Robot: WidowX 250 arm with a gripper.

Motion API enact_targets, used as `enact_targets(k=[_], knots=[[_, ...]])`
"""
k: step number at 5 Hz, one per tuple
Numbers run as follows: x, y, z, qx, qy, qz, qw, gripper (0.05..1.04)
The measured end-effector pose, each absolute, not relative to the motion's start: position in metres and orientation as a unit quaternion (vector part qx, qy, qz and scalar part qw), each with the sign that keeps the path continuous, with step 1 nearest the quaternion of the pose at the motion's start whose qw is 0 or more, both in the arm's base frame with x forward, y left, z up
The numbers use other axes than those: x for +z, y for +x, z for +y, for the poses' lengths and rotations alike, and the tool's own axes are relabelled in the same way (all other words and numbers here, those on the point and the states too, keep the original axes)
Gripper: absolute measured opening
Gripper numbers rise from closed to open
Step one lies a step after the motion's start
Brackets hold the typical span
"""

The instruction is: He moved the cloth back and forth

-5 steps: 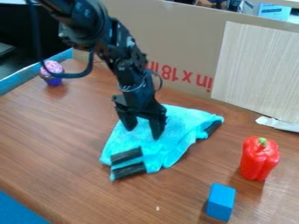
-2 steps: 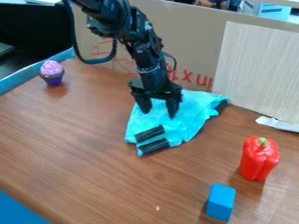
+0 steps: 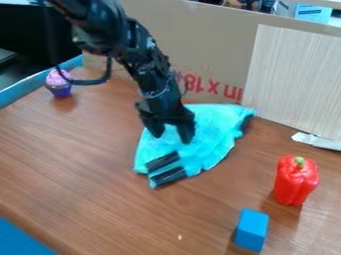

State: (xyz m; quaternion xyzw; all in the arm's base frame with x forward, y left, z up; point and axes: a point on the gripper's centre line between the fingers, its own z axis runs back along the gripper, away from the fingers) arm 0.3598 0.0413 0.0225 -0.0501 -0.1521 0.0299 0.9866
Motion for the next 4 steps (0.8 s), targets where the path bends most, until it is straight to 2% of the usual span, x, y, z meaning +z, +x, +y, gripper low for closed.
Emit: enact_targets(k=[2, 4], knots=[[0.019, 0.302, 0.042, -0.023, -0.041, -0.147, 0.988, 0.998], [0.018, 0.247, 0.063, -0.059, -0.031, -0.134, 0.989, 0.998]])
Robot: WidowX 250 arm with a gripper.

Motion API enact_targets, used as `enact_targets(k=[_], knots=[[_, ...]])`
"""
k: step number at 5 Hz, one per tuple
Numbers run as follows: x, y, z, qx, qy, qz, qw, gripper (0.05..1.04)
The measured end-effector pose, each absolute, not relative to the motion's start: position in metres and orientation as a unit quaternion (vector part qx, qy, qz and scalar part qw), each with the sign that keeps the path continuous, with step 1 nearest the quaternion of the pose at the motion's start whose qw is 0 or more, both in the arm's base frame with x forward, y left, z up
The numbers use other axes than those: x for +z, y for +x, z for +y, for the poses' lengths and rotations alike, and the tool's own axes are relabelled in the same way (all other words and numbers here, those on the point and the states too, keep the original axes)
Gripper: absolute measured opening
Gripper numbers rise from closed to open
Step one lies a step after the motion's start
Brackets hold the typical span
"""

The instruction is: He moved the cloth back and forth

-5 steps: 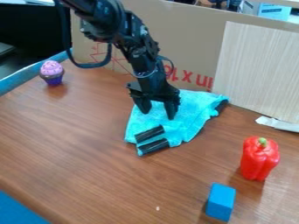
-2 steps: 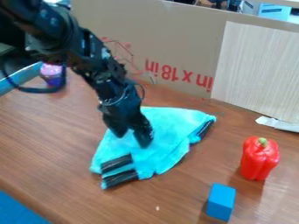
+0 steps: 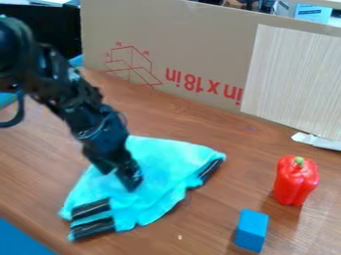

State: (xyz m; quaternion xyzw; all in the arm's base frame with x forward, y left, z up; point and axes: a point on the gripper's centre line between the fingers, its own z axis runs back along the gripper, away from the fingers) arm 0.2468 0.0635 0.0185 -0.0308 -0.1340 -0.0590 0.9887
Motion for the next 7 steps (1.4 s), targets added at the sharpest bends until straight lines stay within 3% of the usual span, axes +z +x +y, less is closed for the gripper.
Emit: enact_targets(k=[2, 3, 5, 7], knots=[[0.019, 0.214, 0.069, -0.060, -0.040, -0.105, 0.992, 0.998], [0.019, 0.227, 0.066, -0.041, -0.042, -0.112, 0.992, 1.000], [0.022, 0.299, 0.078, 0.045, -0.048, -0.143, 0.987, 0.999], [0.023, 0.357, 0.085, 0.109, -0.051, -0.144, 0.982, 0.999]])
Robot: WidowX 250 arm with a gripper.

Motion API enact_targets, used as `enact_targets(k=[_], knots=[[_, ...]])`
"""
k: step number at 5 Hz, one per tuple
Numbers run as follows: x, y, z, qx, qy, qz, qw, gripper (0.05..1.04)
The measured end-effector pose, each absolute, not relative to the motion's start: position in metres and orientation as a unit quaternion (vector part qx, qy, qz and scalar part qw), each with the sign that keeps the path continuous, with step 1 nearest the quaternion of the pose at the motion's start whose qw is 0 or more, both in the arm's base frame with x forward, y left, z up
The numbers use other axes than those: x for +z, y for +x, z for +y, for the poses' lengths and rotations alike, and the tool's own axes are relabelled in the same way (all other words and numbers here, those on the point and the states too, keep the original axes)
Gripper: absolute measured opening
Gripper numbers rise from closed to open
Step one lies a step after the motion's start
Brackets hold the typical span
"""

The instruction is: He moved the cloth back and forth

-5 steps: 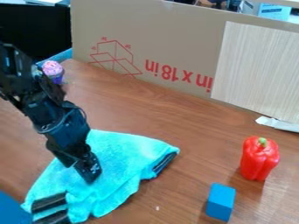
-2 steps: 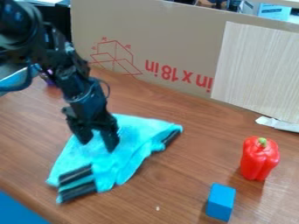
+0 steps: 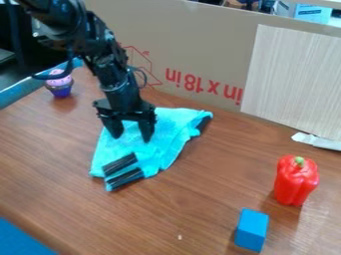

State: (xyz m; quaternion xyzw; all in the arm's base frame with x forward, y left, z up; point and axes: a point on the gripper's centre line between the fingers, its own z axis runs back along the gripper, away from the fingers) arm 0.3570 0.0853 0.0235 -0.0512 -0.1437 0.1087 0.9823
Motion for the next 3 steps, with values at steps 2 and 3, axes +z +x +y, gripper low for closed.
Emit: enact_targets(k=[2, 3], knots=[[0.027, 0.363, 0.064, 0.154, -0.010, -0.082, 0.985, 0.999], [0.062, 0.364, 0.043, 0.139, -0.039, -0.109, 0.984, 0.999]])
